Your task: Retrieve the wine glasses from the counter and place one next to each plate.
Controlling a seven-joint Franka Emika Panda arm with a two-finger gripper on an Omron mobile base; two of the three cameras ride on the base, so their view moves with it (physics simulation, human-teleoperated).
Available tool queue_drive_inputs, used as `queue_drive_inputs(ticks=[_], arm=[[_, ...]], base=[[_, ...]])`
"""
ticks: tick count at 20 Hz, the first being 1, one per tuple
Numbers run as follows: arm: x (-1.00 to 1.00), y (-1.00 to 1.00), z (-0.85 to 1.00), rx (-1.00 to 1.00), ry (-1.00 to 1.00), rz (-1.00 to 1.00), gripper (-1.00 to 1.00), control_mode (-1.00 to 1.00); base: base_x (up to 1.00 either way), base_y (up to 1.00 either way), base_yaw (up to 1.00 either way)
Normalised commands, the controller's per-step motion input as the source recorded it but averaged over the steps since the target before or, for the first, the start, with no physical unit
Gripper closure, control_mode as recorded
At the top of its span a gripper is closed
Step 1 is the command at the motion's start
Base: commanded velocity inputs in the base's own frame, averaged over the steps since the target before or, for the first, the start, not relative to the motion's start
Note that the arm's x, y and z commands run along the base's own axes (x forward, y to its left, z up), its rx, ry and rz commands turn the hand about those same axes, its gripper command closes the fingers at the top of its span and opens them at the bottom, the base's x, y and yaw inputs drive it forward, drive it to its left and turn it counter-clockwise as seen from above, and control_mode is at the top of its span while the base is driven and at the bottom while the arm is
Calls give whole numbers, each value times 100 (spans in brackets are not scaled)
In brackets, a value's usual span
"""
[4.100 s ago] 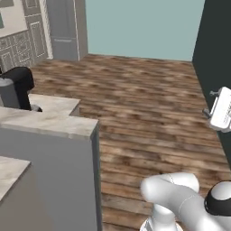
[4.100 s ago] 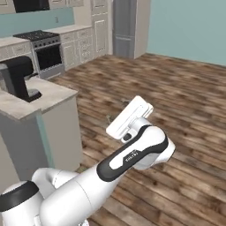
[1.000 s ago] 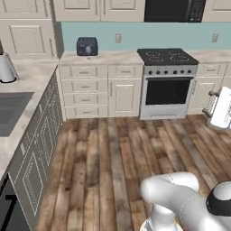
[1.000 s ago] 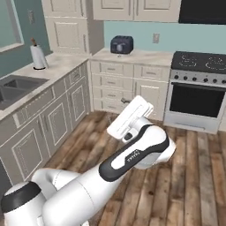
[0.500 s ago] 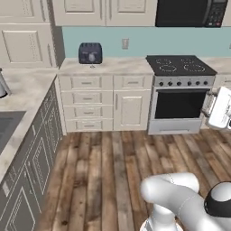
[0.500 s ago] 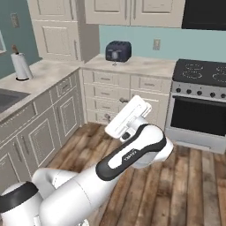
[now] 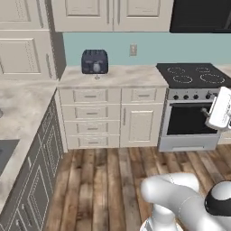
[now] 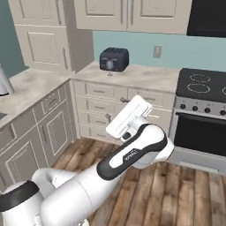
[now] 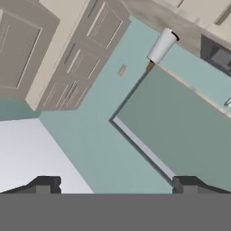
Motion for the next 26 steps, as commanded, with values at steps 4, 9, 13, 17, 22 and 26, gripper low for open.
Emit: queue_drive_inputs(ticks=[4,9,13,17,22,26], arm=[[0,0,0,0,0,0,-100,100],[0,0,0,0,0,0,-100,100],[0,0,0,0,0,0,-100,100],[0,0,0,0,0,0,-100,100],[0,0,0,0,0,0,-100,100],[0,0,0,0,0,0,-100,100]], base=[[100,63,0],[100,47,0],[100,-1,2],[100,-39,18],[94,13,24],[66,0,29]])
